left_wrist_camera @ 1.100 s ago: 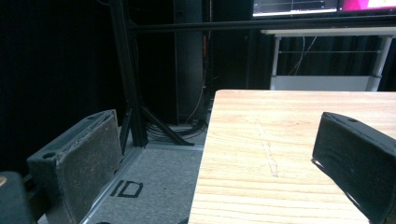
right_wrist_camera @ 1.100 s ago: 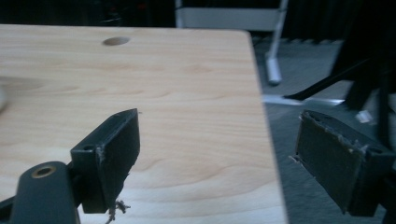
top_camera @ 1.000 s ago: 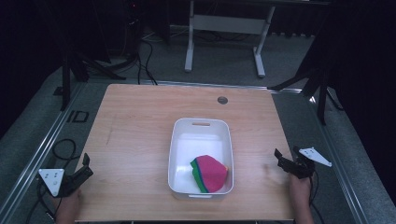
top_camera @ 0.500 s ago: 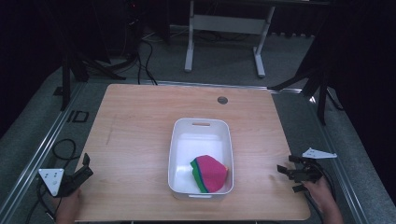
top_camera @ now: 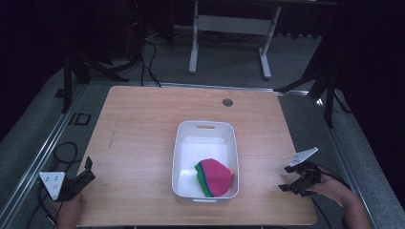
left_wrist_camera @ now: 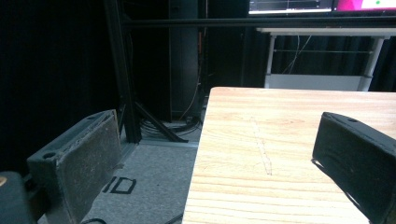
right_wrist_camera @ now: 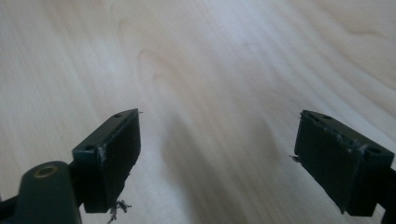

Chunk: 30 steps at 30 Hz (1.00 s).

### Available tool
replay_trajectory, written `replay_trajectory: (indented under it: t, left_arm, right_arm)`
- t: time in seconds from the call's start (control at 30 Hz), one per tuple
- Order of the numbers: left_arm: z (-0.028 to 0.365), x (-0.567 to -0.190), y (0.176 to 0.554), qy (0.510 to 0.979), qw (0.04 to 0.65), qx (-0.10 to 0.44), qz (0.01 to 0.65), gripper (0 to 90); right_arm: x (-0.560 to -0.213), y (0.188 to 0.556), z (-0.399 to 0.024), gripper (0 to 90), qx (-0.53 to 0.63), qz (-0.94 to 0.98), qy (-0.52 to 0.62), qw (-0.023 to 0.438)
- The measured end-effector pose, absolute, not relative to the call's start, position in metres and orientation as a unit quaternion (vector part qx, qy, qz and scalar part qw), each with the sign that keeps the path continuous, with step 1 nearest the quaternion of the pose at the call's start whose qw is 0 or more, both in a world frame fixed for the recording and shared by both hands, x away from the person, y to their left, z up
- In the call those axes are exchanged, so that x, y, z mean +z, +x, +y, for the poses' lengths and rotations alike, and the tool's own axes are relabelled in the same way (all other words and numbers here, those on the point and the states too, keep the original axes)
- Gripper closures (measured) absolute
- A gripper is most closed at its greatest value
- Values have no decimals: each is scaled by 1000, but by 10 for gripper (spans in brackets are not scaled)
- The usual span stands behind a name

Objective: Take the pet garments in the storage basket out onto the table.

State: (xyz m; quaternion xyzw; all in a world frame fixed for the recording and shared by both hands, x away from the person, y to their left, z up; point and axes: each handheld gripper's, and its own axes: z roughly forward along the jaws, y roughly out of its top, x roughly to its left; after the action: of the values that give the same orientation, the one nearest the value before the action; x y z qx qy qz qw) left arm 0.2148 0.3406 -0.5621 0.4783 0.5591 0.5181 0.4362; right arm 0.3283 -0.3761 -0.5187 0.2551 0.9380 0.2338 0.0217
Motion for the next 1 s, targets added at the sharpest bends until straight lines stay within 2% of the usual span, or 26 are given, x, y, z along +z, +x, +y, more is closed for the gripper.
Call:
replay_trajectory:
  t: [0.07,0.17,0.63,1.0]
  left_arm:
    - [341,-562,215,480,436,518,558,18]
    - [340,-562,215,481,437,517,558,18]
    - [340,-562,215,483,439,514,556,18]
    - [340,-562,215,484,441,513,555,18]
  right_arm:
    - [-517,329,-368,165,210,947,244,2]
    - [-514,328,-357,205,193,959,208,-3]
    - [-499,327,-321,188,216,967,134,-10]
    - [-470,326,-285,167,204,974,92,-17]
